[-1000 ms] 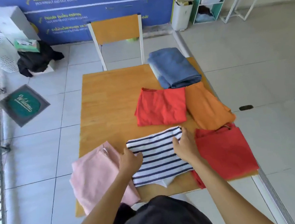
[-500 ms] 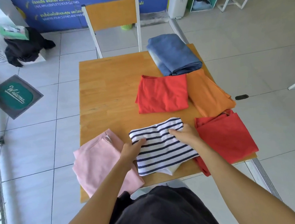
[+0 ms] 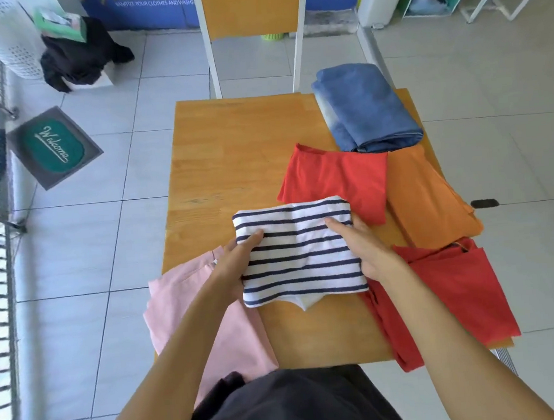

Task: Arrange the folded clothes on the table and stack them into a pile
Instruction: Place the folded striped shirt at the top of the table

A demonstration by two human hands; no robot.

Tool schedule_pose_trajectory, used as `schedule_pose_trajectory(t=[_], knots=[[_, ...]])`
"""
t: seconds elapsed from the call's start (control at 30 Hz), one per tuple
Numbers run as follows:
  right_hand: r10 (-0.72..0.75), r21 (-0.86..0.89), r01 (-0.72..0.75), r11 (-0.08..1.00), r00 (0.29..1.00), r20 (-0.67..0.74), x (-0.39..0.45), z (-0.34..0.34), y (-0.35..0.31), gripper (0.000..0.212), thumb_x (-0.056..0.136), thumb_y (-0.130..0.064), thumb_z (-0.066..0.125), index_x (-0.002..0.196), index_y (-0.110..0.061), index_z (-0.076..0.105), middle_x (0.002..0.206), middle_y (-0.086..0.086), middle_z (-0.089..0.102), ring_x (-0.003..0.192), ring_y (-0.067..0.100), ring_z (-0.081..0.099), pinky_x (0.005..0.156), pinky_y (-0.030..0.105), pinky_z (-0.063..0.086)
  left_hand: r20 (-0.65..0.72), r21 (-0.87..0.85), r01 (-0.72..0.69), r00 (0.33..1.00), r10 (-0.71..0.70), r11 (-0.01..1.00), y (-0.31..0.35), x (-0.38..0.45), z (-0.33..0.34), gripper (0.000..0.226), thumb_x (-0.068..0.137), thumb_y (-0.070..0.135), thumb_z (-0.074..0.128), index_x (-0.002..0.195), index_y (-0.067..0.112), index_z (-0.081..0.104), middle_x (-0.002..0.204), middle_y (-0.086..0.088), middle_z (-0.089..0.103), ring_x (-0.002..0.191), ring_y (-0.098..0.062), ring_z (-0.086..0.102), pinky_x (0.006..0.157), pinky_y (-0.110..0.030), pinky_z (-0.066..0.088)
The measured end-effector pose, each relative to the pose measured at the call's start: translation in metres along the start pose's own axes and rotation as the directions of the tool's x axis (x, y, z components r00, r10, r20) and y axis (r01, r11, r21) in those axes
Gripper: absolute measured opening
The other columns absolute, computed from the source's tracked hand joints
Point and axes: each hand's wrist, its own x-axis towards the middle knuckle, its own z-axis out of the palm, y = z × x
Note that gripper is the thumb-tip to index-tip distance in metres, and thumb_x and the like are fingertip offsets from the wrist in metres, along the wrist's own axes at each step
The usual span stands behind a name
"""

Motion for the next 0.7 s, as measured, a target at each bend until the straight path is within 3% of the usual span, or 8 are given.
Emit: schedule_pose_trajectory(t=[0.33, 0.43, 0.53, 0.7], knots=[[-0.134, -0.026, 0.136, 0.99, 0.988, 0.079, 0.11, 0.066, -0.121, 0.031, 0.095, -0.037, 0.07, 0.123, -0.025, 0.065, 0.112, -0.003, 0.078, 0.1, 0.015, 0.075, 0.089, 0.039, 0.061, -0.127, 0.17, -0.129, 0.98, 0.152, 0.977, 0.146, 0.071, -0.045, 0.032, 0.091, 0.031, 0.068, 0.113, 0.008, 0.068, 0.106, -0.01, 0.075, 0.097, -0.026, 0.073, 0.08, -0.039, 0.059], [-0.191, -0.088, 0.2, 0.976, 0.976, 0.101, 0.159, 0.086, -0.152, 0.033, 0.093, -0.038, 0.071, 0.12, -0.02, 0.067, 0.111, -0.003, 0.078, 0.101, 0.016, 0.075, 0.092, 0.043, 0.06, -0.191, 0.211, -0.167, 0.959, 0.208, 0.963, 0.185, 0.109, -0.061, 0.034, 0.089, 0.031, 0.07, 0.112, 0.007, 0.068, 0.105, -0.011, 0.075, 0.096, -0.027, 0.073, 0.086, -0.044, 0.059], [-0.251, -0.155, 0.264, 0.952, 0.963, 0.1, 0.203, 0.107, -0.178, 0.027, 0.093, -0.036, 0.071, 0.114, -0.019, 0.069, 0.107, -0.005, 0.078, 0.099, 0.012, 0.074, 0.089, 0.036, 0.06, -0.264, 0.267, -0.183, 0.93, 0.254, 0.946, 0.217, 0.15, -0.075, 0.031, 0.084, 0.026, 0.073, 0.107, 0.007, 0.07, 0.102, -0.014, 0.075, 0.093, -0.03, 0.073, 0.086, -0.048, 0.059], [-0.301, -0.207, 0.306, 0.929, 0.952, 0.056, 0.265, 0.134, -0.204, 0.029, 0.094, -0.037, 0.069, 0.116, -0.018, 0.067, 0.106, -0.007, 0.075, 0.096, 0.01, 0.071, 0.079, 0.028, 0.058, -0.33, 0.315, -0.22, 0.887, 0.324, 0.923, 0.256, 0.206, -0.087, 0.02, 0.081, 0.017, 0.074, 0.1, 0.011, 0.071, 0.1, -0.012, 0.075, 0.091, -0.029, 0.073, 0.078, -0.041, 0.061]])
